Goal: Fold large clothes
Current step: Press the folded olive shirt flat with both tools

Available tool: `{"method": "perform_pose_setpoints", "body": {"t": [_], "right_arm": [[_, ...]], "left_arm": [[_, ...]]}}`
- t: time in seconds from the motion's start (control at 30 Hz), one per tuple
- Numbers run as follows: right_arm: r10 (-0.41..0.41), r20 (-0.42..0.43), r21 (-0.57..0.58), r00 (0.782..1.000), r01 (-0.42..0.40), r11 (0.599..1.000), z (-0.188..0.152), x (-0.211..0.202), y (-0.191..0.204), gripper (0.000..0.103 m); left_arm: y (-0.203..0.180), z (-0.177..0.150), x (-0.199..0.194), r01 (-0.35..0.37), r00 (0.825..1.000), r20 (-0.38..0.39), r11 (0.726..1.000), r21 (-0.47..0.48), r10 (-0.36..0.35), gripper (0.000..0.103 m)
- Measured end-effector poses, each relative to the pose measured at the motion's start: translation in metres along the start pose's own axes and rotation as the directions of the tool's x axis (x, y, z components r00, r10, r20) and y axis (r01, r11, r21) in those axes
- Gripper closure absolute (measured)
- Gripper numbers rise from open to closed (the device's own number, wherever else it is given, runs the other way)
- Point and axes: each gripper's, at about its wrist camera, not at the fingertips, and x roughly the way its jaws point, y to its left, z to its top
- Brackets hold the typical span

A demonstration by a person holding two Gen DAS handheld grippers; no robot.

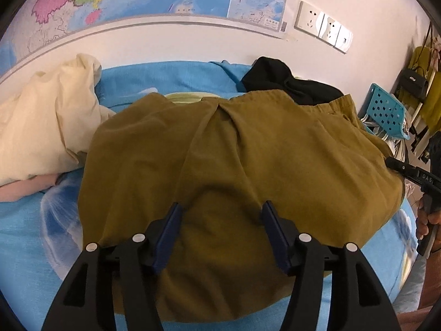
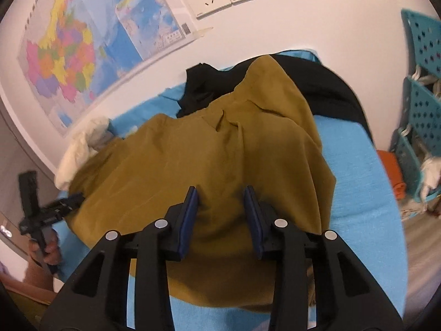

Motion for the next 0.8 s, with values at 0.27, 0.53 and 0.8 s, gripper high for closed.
{"method": "perform_pose_setpoints", "body": {"t": [0.27, 0.53, 0.8], "right_arm": [[-0.009, 0.040, -0.084, 0.999, 0.012, 0.996, 0.015, 0.014, 0.024, 0.061], [-0.043, -0.036, -0.074, 0.998, 0.040, 0.996, 0.004, 0.046, 0.015, 0.065], [-0.008, -0.001, -0.071, 1.000, 0.008, 0.997, 0.021, 0.027, 0.038, 0.051]], "left_arm": [[0.012, 0.012, -0.027, -0.084, 0.992, 0.096, 0.996, 0.014, 0.082, 0.032], [0.022, 0.012, -0.013, -0.109, 0.993, 0.054, 0.994, -0.007, 0.109, 0.033], [0.019, 0.014, -0.008, -0.116, 0.992, 0.042, 0.993, 0.020, 0.115, 0.031]]}}
